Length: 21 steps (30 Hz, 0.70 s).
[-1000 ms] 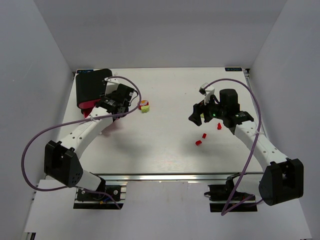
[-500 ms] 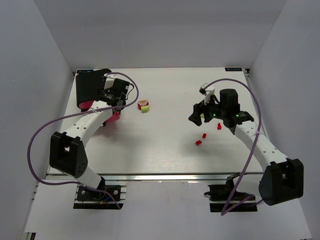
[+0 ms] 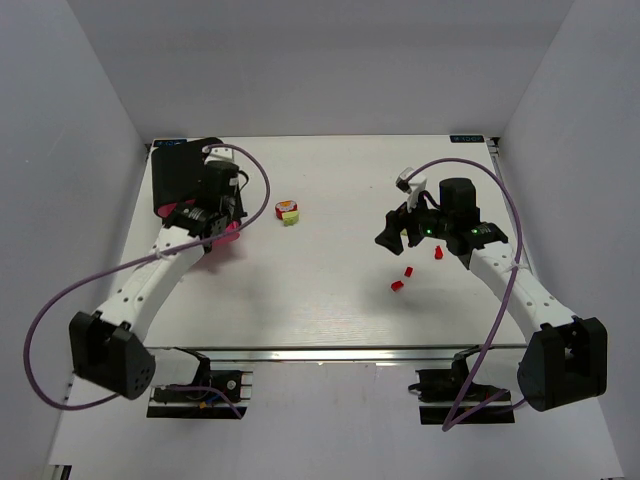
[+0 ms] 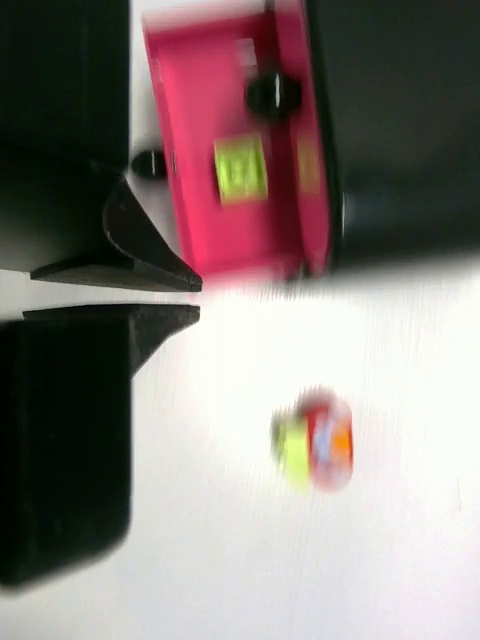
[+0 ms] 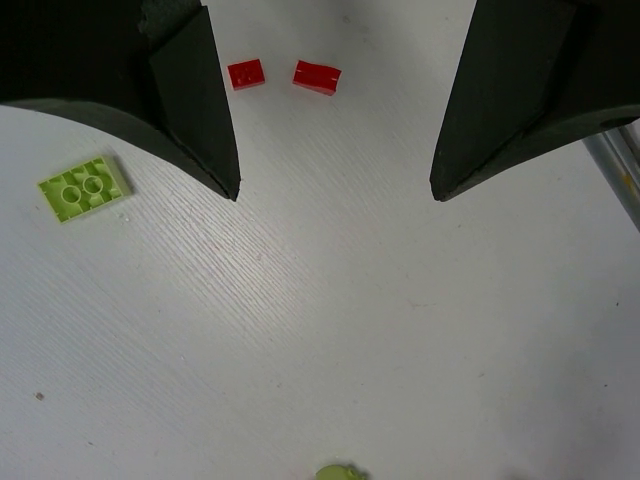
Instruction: Sort the legos into containers by color
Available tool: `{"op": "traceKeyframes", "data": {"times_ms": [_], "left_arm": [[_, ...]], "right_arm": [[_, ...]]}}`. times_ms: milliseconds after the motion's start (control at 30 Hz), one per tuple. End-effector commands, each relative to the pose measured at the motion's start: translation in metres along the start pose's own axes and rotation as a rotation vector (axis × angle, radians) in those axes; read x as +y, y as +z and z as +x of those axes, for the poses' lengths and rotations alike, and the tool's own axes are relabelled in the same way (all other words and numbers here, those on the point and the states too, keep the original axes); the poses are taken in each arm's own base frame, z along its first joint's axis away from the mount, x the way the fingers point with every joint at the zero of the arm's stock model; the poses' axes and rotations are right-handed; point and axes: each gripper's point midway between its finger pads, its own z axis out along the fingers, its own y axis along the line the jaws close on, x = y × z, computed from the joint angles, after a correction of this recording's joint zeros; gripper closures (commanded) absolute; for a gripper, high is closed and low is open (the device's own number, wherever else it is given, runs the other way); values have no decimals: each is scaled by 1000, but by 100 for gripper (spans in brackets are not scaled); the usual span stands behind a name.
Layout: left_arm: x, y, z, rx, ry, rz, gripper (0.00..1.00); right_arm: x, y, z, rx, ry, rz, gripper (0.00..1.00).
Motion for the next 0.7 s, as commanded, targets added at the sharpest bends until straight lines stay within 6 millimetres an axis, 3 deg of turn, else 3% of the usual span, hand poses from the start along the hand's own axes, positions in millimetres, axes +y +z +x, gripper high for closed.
{"op": "traceKeyframes", "data": {"times_ms": [0, 67, 100, 200, 367, 600, 667], "left_arm": [[-71, -33, -9, -29, -53, 439, 77], [-91, -34, 5, 25, -68, 531, 60], [-98, -33, 8, 48, -93, 560, 44], [-121, -26, 25, 122, -109, 621, 28], [-139, 2, 49, 198, -110, 526, 20], [-154, 76, 83, 294, -38, 252, 16], [-153, 91, 82, 259, -32, 212, 10]], "right_arm": [[4, -3, -17, -43, -57, -32, 18], [2, -1, -16, -35, -56, -21, 17], [-1, -1, -15, -31, -50, -13, 15], [-8, 2, -12, -14, -36, 21, 14], [-15, 3, -10, -4, -24, 49, 14], [-15, 2, -12, -9, -25, 56, 14], [-14, 1, -15, -17, -30, 54, 14]]}}
